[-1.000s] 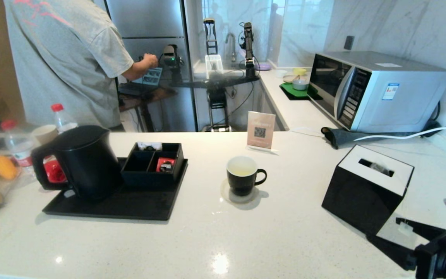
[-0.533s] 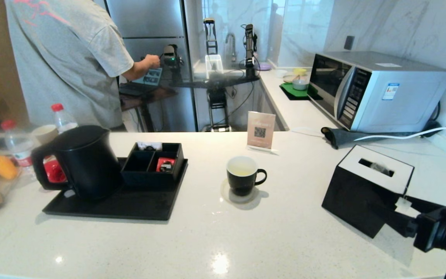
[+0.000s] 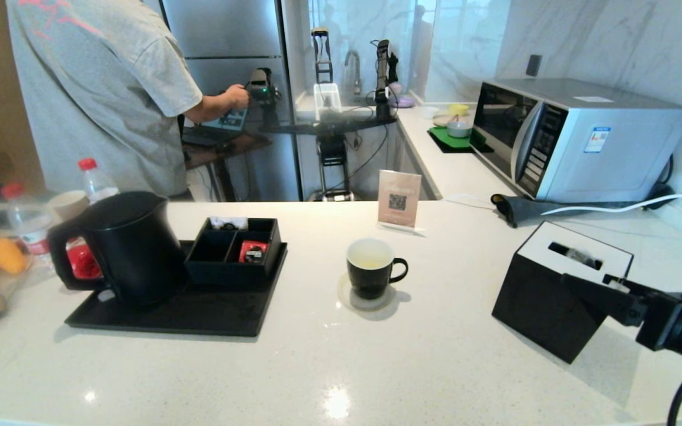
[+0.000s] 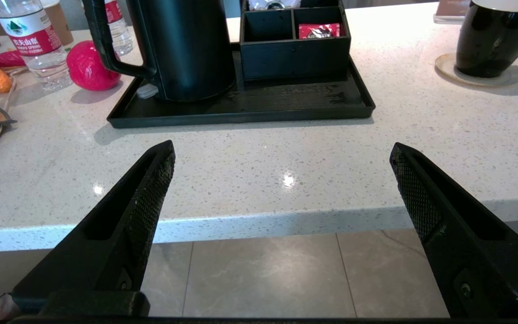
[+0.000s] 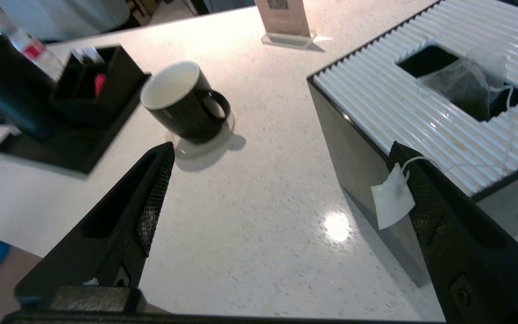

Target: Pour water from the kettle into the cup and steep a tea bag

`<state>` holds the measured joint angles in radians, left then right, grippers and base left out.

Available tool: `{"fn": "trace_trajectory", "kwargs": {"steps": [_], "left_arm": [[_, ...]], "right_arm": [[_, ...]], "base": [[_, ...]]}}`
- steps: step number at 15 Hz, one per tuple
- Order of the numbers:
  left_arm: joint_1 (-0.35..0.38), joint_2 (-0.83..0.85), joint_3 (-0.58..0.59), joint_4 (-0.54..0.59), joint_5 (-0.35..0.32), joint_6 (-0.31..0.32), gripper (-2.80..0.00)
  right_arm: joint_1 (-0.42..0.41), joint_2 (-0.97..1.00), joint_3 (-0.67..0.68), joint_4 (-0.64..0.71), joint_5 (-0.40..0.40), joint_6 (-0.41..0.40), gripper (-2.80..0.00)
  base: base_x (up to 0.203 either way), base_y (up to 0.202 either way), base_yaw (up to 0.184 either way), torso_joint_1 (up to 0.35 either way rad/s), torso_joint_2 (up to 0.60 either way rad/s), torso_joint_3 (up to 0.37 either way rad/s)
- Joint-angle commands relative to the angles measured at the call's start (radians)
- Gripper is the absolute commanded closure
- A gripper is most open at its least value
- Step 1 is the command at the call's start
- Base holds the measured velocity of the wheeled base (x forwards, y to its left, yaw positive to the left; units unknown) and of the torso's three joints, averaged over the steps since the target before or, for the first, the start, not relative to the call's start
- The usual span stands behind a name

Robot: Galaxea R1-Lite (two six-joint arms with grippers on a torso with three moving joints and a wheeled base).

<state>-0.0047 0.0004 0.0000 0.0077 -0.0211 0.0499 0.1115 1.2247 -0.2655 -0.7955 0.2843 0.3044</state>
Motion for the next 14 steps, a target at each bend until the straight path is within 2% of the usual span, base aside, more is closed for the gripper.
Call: {"fn": "trace_trajectory", "kwargs": {"steps": [1,14], "left_arm": [[0.000,0.000,0.000,0.000,0.000,0.001,-2.80],[0.000,0.000,0.000,0.000,0.000,0.001,-2.80]], "right_arm": [[0.000,-0.001,-0.037,-0.005,0.000,0.053,-2.80],[-0.006,0.001,-0.196,0.025,0.000,0.143,-2.80]], "base": [[0.000,0.000,0.000,0.000,0.00,0.000],[0.000,0.000,0.000,0.000,0.00,0.000]]}}
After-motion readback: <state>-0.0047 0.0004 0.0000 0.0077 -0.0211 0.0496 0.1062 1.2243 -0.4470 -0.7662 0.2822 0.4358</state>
